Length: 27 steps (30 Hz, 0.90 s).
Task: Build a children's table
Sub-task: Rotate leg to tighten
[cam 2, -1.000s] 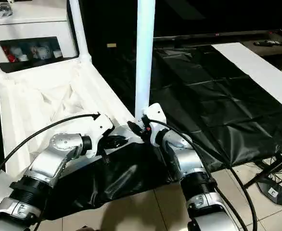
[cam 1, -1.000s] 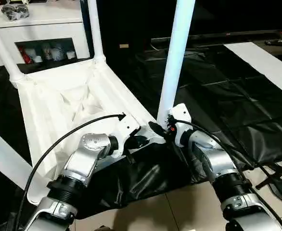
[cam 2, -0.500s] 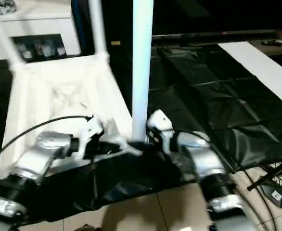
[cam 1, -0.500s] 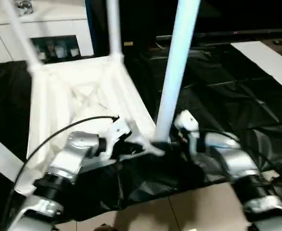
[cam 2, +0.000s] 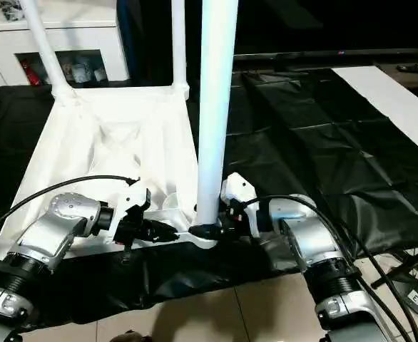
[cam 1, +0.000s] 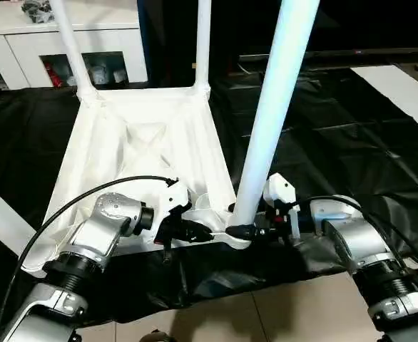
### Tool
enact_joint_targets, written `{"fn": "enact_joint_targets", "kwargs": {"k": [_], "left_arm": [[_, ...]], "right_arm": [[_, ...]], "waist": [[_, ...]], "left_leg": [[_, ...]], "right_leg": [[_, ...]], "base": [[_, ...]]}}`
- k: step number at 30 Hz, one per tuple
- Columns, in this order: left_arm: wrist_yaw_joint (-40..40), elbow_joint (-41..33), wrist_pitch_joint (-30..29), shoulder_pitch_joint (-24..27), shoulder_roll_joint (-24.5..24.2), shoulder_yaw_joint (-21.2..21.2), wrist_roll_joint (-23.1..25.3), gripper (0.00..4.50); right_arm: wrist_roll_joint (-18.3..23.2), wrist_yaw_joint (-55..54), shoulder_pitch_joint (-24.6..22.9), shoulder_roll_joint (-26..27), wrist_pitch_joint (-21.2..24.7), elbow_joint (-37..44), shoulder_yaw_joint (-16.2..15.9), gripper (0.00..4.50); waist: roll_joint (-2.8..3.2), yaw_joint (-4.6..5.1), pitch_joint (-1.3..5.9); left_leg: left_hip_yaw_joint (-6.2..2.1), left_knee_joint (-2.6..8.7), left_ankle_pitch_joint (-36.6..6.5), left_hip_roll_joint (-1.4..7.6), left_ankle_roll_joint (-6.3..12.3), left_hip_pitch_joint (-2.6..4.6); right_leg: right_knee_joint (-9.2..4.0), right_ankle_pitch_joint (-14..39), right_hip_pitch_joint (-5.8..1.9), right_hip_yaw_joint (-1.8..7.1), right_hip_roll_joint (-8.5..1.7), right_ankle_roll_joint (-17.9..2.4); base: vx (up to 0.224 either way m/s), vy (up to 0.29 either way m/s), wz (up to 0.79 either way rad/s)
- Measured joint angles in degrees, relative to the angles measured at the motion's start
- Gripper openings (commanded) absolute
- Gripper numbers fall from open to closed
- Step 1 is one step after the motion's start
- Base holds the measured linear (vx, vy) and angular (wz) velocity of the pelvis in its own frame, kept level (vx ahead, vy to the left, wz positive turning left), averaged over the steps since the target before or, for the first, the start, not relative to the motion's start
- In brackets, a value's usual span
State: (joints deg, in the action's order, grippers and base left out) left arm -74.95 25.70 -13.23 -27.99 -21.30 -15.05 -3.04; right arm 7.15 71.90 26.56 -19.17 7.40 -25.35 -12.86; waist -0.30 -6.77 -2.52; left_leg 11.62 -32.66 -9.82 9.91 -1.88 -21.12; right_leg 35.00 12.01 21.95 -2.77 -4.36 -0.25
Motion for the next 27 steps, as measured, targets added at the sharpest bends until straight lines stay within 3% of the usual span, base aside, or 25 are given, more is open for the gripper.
{"fn": "enact_joint_targets", "kwargs": {"k": [9, 12, 14, 17, 20, 27], "left_arm": [[1.8, 1.6, 0.8, -0.5, 1.8, 0.1, 0.5, 0.0], [8.2, 1.5, -0.3, -0.6, 3.8, 1.1, 1.7, 0.0], [14.2, 1.5, -2.0, -1.0, 6.1, 1.9, 2.7, 0.0], [18.3, 1.3, -3.7, -1.1, 7.7, 2.3, 3.0, 0.0], [25.8, 2.0, -5.9, -2.0, 11.2, 4.0, 4.9, 0.0], [29.4, 2.0, -7.1, -2.3, 13.0, 4.1, 5.0, 0.0]], "right_arm": [[-0.4, -2.7, -1.3, 0.5, -0.4, 0.7, 1.3, 1.99], [-1.3, -10.4, -0.7, 3.3, -0.6, -2.1, 3.9, 1.97], [-2.9, -18.0, 1.0, 6.0, -0.5, -5.0, 5.5, 1.96], [-3.4, -23.5, 1.9, 7.4, -0.4, -6.7, 5.9, 1.94], [-5.6, -37.0, 4.2, 12.7, 0.3, -10.1, 7.9, 1.93], [-5.7, -42.9, 5.0, 14.7, 0.9, -11.1, 9.0, 1.93]], "waist": [[0.57, -0.12, 0.02], [0.56, 0.57, 0.02], [0.54, 1.64, 0.01], [0.55, 1.98, 0.01], [0.53, 2.75, -0.1], [0.54, 3.23, -0.1]], "left_leg": [[0.01, -0.03, 0.0, -0.01, 0.0, 0.11], [0.01, -0.04, 0.0, -0.02, -0.01, 0.17], [-0.01, -0.04, 0.0, -0.02, -0.04, 0.23], [-0.05, -0.04, 0.0, -0.02, -0.05, 0.33], [-0.14, 0.01, 0.0, -0.04, -0.06, 0.46], [-0.15, 0.01, 0.0, -0.11, -0.06, 0.5]], "right_leg": [[0.01, 0.0, -0.2, 0.04, -0.02, 0.0], [0.03, -0.1, -0.19, 0.06, -0.02, -0.1], [0.0, -0.2, -0.14, 0.07, -0.02, -0.2], [-0.04, 0.0, -0.1, 0.05, -0.03, 0.0], [-0.1, 0.0, -0.03, 0.03, -0.03, 0.0], [-0.19, 0.0, -0.06, 0.12, -0.03, 0.0]], "base": [[0.0, 0.0, 0.0], [0.0, 0.0, 0.0], [0.0, 0.0, 0.0], [0.0, 0.0, 0.0], [0.0, 0.0, 0.0], [0.0, 0.0, 0.0]]}}
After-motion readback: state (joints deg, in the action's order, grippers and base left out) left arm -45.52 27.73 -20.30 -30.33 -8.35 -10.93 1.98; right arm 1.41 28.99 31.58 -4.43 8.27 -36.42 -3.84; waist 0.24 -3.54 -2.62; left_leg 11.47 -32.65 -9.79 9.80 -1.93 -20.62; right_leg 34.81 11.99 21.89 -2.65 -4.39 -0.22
